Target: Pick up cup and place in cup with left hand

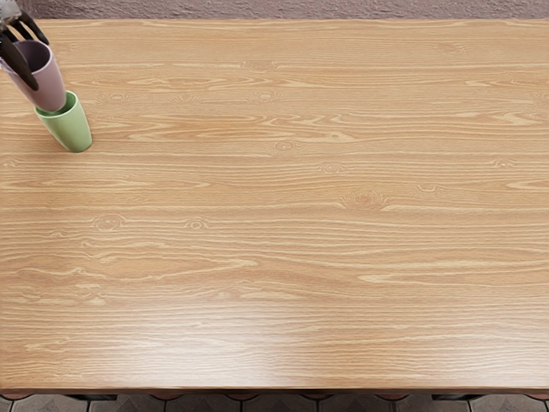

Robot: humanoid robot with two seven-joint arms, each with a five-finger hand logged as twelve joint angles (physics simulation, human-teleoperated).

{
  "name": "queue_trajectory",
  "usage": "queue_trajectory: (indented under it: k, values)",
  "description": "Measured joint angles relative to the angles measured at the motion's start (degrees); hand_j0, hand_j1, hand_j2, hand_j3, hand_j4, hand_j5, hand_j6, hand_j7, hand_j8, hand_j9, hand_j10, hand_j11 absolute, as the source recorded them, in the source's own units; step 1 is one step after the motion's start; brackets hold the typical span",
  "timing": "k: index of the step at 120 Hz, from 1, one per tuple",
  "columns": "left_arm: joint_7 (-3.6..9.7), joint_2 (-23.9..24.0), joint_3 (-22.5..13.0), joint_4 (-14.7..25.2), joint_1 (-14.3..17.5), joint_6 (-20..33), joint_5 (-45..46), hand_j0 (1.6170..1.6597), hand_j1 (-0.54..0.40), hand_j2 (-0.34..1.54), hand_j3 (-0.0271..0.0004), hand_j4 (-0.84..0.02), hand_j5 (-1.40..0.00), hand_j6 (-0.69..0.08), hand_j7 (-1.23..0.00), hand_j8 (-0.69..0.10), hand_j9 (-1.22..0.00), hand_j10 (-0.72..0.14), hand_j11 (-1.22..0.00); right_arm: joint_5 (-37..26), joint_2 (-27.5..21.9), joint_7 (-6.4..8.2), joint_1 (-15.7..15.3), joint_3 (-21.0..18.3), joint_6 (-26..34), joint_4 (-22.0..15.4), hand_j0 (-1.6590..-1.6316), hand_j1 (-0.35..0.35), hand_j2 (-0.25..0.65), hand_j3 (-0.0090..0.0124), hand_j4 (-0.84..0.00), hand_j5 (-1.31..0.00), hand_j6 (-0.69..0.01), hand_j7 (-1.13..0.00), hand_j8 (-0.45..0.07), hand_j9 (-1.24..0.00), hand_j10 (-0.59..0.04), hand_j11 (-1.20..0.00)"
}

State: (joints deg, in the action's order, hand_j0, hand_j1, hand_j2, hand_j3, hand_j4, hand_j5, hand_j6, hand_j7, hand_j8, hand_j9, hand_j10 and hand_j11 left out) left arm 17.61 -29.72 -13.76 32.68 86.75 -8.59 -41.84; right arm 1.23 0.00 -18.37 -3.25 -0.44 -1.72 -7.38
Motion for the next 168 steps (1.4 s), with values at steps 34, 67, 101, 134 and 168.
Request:
queue_trajectory:
  k: [34,67,101,134,168]
  values:
    - [-0.22,0.6,0.7,-0.9,-0.9,0.0,0.0,1.6556,-0.111,0.17,0.0001,-0.463,-0.68,-0.346,-0.66,-0.36,-0.66,-0.518,-0.66,0.0,0.0,0.0,0.0,0.0,0.0,0.0,-1.6581,-0.349,0.0,0.0,0.0,0.0,-0.001,0.0,0.0,0.0,0.0,0.0]
    - [-0.39,1.7,1.2,-2.3,-1.6,0.1,0.0,1.6561,-0.114,0.19,0.0001,-0.454,-0.66,-0.368,-0.64,-0.374,-0.63,-0.535,-0.64,0.0,0.0,0.0,0.0,0.0,0.0,0.0,-1.6581,-0.349,0.0,0.0,0.0,0.0,-0.001,0.0,0.0,0.0,0.0,0.0]
    - [-0.47,2.3,2.2,-3.9,-1.7,0.2,0.3,1.6574,-0.077,0.12,0.0,-0.379,-0.52,-0.355,-0.51,-0.353,-0.51,-0.442,-0.51,0.0,0.0,0.0,0.0,0.0,0.0,0.0,-1.6581,-0.349,0.0,0.0,0.0,0.0,0.0,0.0,0.0,0.0,0.0,0.0]
    - [-0.48,2.3,3.0,-4.5,-1.6,0.5,1.3,1.6579,0.053,0.06,0.0,-0.256,-0.34,-0.25,-0.33,-0.249,-0.33,-0.272,-0.33,0.0,0.0,0.0,0.0,0.0,0.0,0.0,-1.6581,-0.349,0.0,0.0,0.0,0.0,0.0,0.0,0.0,0.0,0.0,0.0]
    - [-0.48,2.5,4.4,-3.6,0.0,-0.4,5.7,1.658,0.234,0.02,0.0,-0.102,-0.13,-0.101,-0.13,-0.101,-0.13,-0.105,-0.13,0.0,0.0,0.0,0.0,0.0,0.0,0.0,-1.6581,-0.349,0.0,0.0,0.0,0.0,0.0,0.0,0.0,0.0,0.0,0.0]
